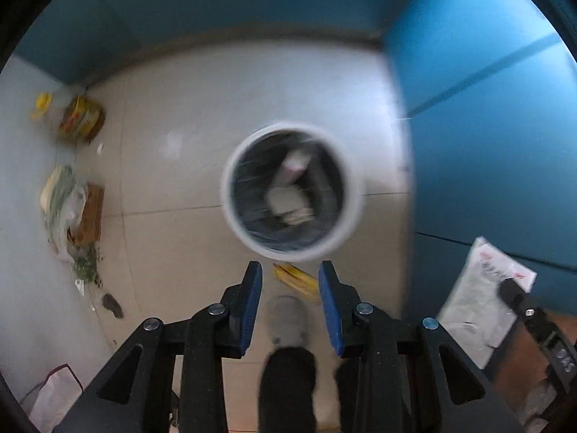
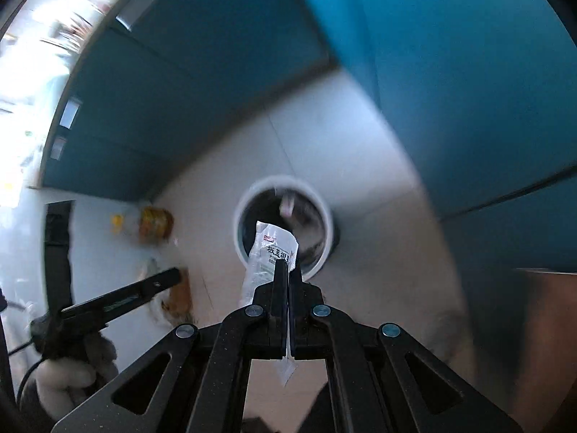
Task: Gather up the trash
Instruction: 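Carry spice box and sachet to the bin and open both tools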
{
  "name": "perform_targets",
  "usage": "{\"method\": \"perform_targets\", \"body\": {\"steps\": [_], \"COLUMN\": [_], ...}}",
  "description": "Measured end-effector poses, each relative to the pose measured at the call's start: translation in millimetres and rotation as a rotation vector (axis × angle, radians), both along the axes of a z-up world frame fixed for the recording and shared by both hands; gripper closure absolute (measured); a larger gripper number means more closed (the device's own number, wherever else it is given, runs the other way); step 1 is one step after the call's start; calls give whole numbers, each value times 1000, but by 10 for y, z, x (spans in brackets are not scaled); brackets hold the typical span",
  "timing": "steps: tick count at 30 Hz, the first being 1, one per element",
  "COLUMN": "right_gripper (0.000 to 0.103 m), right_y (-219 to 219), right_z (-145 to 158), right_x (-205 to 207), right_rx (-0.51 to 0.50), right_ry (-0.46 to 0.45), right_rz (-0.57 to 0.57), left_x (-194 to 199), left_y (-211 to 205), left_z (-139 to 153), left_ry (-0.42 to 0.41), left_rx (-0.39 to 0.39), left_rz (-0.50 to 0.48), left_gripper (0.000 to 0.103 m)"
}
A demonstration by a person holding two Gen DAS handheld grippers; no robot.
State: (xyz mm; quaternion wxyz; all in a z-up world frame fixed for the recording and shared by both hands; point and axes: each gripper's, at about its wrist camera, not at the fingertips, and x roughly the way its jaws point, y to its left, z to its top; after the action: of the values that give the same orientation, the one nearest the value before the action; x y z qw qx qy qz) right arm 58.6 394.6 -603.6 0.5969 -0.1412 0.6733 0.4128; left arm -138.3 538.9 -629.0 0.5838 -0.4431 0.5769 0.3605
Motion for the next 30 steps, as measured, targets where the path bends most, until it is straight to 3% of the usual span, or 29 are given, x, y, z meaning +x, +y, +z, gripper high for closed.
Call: {"method": "perform_targets", "body": {"steps": [3,5,6,7,9,11,13,14,15,19,21,22,24,30], "right_gripper": [103,103,103,103,102,99,64,30,19,17,7,7,6,0], "right_y": [392,609,712,766,910,1043,1091,1068,1036,938,853,819,696,7], "right_z": [-1123,-1684,-1940,-2107,-2492,-2761,-2963,-3009,-2981,-2514,-2037,-1787,-1143,1271], "right_x": [-271,-419,-497,-534,-638,-713,-746,-729,-687,-613,-581,-550,-484,-96], "right_rx": [-50,-79,-97,-107,-139,-171,-215,-221,-214,-202,-198,-189,-159,-6], "right_ry": [71,78,79,80,74,63,35,30,24,-66,-125,-149,-184,-231], "right_rz": [40,72,96,101,129,171,198,190,178,187,199,200,193,60], "left_x": [-269,-407,-468,-519,-576,-639,-653,-675,-702,-681,-649,-623,-534,-52], "left_y": [219,304,343,366,408,426,434,427,414,329,244,197,66,-444], "left_z": [-733,-1099,-1280,-1393,-1596,-1762,-1834,-1829,-1791,-1260,-749,-492,155,2210], "left_ry": [47,75,93,104,126,162,182,187,187,198,194,193,183,72], "left_rx": [-10,-9,-5,-4,15,17,6,7,18,87,134,159,215,319], "left_rz": [32,44,45,45,54,58,69,73,74,59,47,38,10,-51], "left_gripper": [75,69,62,45,23,18,17,17,17,17,17,17,17,17]}}
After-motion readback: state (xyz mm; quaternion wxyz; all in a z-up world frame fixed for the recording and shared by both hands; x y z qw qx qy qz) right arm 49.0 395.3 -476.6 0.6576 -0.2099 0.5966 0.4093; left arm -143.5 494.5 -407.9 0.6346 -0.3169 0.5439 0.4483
